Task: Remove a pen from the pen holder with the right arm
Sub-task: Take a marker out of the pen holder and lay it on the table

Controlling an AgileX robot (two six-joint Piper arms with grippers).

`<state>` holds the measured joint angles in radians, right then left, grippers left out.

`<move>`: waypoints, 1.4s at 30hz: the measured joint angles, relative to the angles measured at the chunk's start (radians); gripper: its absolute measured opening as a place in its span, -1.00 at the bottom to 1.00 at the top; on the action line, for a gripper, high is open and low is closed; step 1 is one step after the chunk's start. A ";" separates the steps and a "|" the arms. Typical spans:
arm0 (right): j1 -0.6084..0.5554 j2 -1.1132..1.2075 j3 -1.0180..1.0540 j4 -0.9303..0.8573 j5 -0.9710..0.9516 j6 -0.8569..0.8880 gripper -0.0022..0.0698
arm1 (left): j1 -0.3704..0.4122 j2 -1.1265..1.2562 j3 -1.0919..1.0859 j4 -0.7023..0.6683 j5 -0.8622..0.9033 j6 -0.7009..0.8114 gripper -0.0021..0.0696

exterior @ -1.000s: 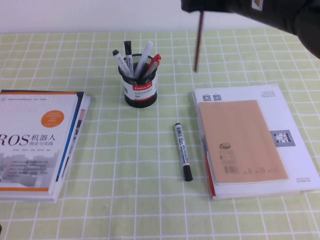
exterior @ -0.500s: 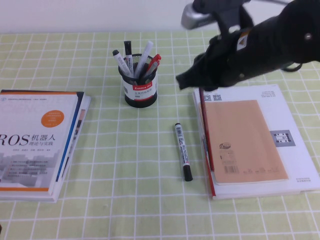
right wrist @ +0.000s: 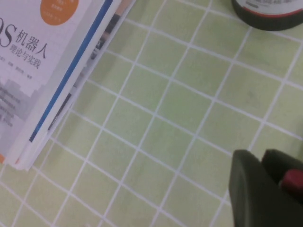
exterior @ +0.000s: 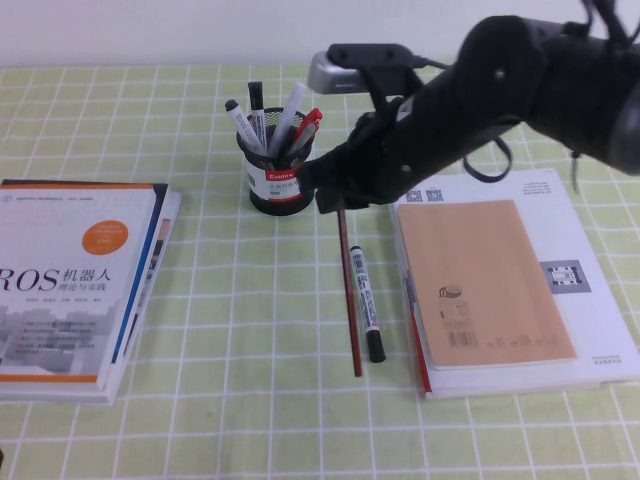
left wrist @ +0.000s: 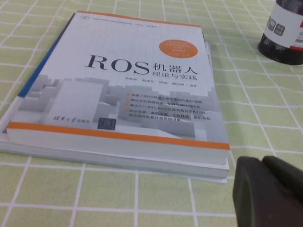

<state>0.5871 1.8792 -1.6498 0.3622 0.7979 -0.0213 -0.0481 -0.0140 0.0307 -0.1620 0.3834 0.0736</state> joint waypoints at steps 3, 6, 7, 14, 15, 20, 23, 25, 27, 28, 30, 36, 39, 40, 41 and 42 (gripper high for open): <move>-0.002 0.072 -0.082 0.017 0.041 0.000 -0.94 | 0.000 0.000 0.000 0.000 0.000 0.000 -0.96; -0.011 0.148 -0.151 0.028 0.079 0.002 -0.94 | 0.000 0.000 0.000 0.000 0.000 0.000 -0.96; -0.016 0.171 -0.171 0.030 0.087 0.004 -0.94 | 0.000 0.000 0.000 0.000 0.000 0.000 -0.96; -0.048 0.283 -0.237 0.052 0.103 0.021 -0.94 | 0.000 0.000 0.000 0.000 0.000 0.000 -0.96; -0.052 0.293 -0.239 0.061 0.098 0.021 -0.94 | 0.000 0.000 0.000 0.000 0.000 0.000 -0.96; -0.058 0.326 -0.239 0.068 0.076 0.027 -0.94 | 0.000 0.000 0.000 0.000 0.000 0.000 -0.96; -0.058 0.349 -0.239 0.069 0.042 0.027 -0.95 | 0.000 0.000 0.000 0.000 0.000 0.000 -0.96; -0.058 0.361 -0.239 0.069 0.028 0.027 -0.95 | 0.000 0.000 0.000 0.000 0.000 0.000 -0.96; -0.058 0.370 -0.239 0.069 0.016 0.027 -0.94 | 0.000 0.000 0.000 0.000 0.000 0.000 -0.96; -0.058 0.374 -0.239 0.069 0.013 0.027 -0.94 | 0.000 0.000 0.000 0.000 0.000 0.000 -0.96; -0.058 0.383 -0.239 0.069 0.003 0.027 -0.91 | 0.000 0.000 0.000 0.000 0.000 0.000 -0.96; -0.058 0.388 -0.239 0.067 -0.017 0.012 -0.45 | 0.000 0.000 0.000 0.000 0.000 0.000 -0.96; -0.058 0.388 -0.239 0.065 -0.020 0.008 -0.18 | 0.000 0.000 0.000 0.000 0.000 0.000 -0.96; -0.058 0.388 -0.239 0.065 -0.020 0.008 -0.13 | 0.000 0.000 0.000 0.000 0.000 0.000 -0.96; -0.058 0.388 -0.239 0.059 -0.020 0.008 -0.07 | 0.000 0.000 0.000 0.000 0.000 0.000 -0.96; -0.058 0.388 -0.239 0.053 -0.020 0.008 -0.05 | 0.000 0.000 0.000 0.000 0.000 0.000 -0.96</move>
<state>0.5292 2.2668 -1.8892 0.4154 0.7782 -0.0128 -0.0481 -0.0140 0.0307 -0.1620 0.3834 0.0736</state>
